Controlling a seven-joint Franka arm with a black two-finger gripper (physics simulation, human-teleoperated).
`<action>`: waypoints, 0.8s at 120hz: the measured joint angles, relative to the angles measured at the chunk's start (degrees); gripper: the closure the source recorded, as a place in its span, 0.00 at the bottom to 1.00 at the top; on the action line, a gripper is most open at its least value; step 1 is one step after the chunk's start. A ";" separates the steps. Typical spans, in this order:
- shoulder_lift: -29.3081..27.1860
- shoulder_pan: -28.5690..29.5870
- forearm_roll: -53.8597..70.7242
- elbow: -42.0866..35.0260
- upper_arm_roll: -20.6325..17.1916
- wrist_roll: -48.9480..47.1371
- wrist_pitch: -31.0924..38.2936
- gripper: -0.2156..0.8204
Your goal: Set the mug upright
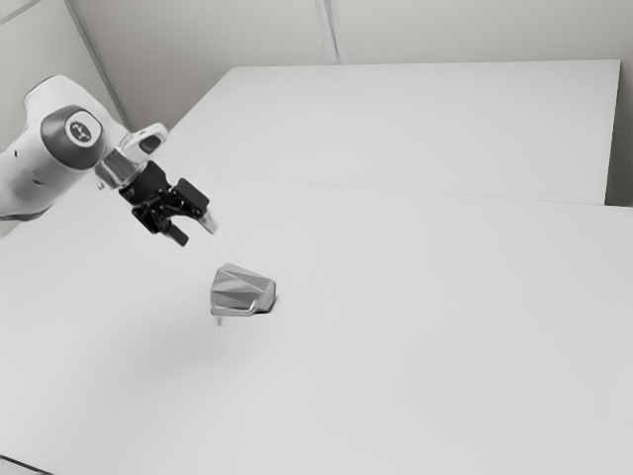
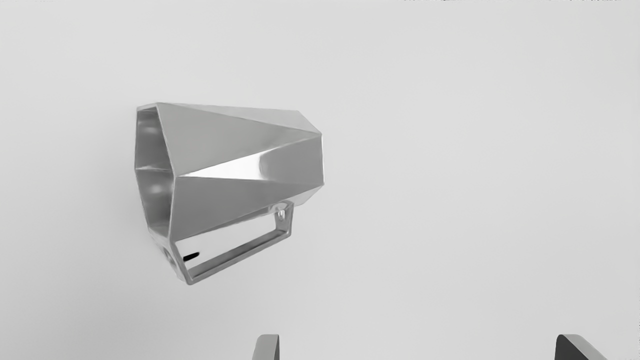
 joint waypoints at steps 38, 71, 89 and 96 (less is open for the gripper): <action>5.62 0.27 -6.46 -0.22 3.80 12.76 1.02 0.21; 12.72 0.99 -13.91 1.69 6.53 21.17 -1.91 0.21; 15.26 2.51 -16.99 2.54 6.60 25.44 -3.83 0.21; 16.35 3.28 -17.77 3.20 6.61 26.89 -4.65 0.21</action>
